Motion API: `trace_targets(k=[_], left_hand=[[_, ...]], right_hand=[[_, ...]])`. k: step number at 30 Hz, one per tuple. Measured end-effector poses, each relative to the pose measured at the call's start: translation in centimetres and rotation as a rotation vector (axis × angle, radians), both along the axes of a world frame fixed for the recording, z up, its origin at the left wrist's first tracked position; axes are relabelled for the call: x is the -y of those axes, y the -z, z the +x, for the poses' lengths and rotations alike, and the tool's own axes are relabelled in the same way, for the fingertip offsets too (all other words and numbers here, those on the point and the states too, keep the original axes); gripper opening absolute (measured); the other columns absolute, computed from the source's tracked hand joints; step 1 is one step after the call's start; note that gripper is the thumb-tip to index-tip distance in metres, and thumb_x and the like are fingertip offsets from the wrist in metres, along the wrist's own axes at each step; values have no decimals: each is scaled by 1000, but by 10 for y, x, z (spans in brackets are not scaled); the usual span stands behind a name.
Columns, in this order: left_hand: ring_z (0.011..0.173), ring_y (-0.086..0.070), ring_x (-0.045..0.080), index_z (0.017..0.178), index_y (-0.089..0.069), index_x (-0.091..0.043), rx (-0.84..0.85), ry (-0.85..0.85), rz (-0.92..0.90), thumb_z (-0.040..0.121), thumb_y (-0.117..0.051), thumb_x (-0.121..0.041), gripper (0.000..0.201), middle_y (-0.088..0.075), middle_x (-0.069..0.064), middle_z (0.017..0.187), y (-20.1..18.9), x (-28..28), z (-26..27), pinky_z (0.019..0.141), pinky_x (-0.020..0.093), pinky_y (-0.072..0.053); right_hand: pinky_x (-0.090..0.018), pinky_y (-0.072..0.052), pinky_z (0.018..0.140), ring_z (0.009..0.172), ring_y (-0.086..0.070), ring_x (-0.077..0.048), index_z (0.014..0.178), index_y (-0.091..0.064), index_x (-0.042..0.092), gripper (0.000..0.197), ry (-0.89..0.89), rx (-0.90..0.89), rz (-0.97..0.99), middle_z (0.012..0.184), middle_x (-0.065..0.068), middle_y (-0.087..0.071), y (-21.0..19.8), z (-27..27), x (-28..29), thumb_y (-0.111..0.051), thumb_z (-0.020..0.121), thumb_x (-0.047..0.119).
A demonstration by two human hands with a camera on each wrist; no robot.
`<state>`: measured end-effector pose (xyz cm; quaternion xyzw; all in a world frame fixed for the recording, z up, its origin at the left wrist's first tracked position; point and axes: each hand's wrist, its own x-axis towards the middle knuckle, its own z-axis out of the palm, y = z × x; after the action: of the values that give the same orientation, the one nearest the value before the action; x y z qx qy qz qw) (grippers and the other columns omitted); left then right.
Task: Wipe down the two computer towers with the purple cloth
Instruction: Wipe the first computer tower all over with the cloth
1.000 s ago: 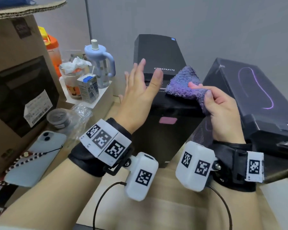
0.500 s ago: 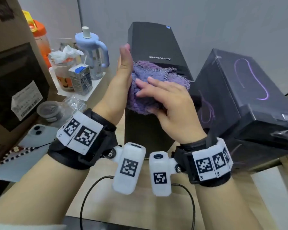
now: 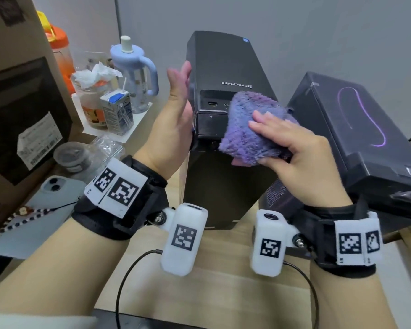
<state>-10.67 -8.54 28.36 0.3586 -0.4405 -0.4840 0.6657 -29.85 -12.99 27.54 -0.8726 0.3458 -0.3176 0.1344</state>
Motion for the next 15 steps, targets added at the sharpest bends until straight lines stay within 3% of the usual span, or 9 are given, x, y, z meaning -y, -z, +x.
trace_targets(k=[1, 3, 5, 8, 11, 13, 15], left_hand=[[103, -50, -17, 150, -13, -24, -27, -3, -20, 55, -38, -73, 110, -26, -8, 155, 1, 0, 0, 91, 8, -48], [88, -61, -15, 149, -14, -23, -125, 5, -38, 57, -36, -69, 106, -42, -12, 134, 2, 1, 1, 80, 11, -54], [89, -65, -8, 148, -15, -21, -191, -19, -70, 61, -30, -61, 97, -44, -11, 119, 7, 2, 5, 76, 16, -56], [123, -50, 14, 149, -12, -23, -362, 11, -76, 62, -39, -62, 99, -35, -4, 131, 10, -2, 12, 86, 30, -57], [134, -39, 22, 150, -9, -23, -416, 31, -52, 65, -41, -62, 99, -25, -2, 143, 15, -5, 17, 98, 36, -50], [136, -38, 21, 150, -10, -20, -376, -3, -34, 73, -35, -61, 90, -20, -1, 152, 21, -7, 19, 102, 36, -44], [121, -53, 5, 149, -13, -20, -258, -65, 5, 90, -23, -57, 71, -34, -4, 144, 31, -9, 23, 100, 28, -45]], right_hand=[[-31, -29, 114, 131, -43, -6, 127, -55, 23, 66, -28, -29, -31, 133, 16, -46, -1, 11, -2, -75, 67, 4], [-32, -31, 111, 130, -45, -9, 125, -57, 22, 62, -106, -71, -89, 135, 11, -50, -1, 36, -7, -72, 67, 9], [-31, -33, 108, 128, -48, -12, 122, -60, 21, 58, -149, -90, -160, 133, 6, -56, 1, 57, -13, -70, 66, 9], [-27, -31, 104, 125, -52, -15, 118, -64, 20, 53, -149, -71, -229, 129, 4, -60, 6, 71, -18, -69, 67, 6], [-30, -33, 102, 123, -54, -16, 114, -65, 21, 50, -158, -82, -283, 126, 5, -63, 8, 73, -20, -69, 68, 3], [-33, -37, 100, 121, -56, -16, 109, -68, 21, 46, -186, -108, -300, 120, 6, -66, 6, 76, -20, -67, 68, -1], [-33, -40, 93, 114, -59, -16, 99, -70, 21, 40, -219, -155, -323, 110, 8, -68, 2, 82, -21, -64, 68, -3]])
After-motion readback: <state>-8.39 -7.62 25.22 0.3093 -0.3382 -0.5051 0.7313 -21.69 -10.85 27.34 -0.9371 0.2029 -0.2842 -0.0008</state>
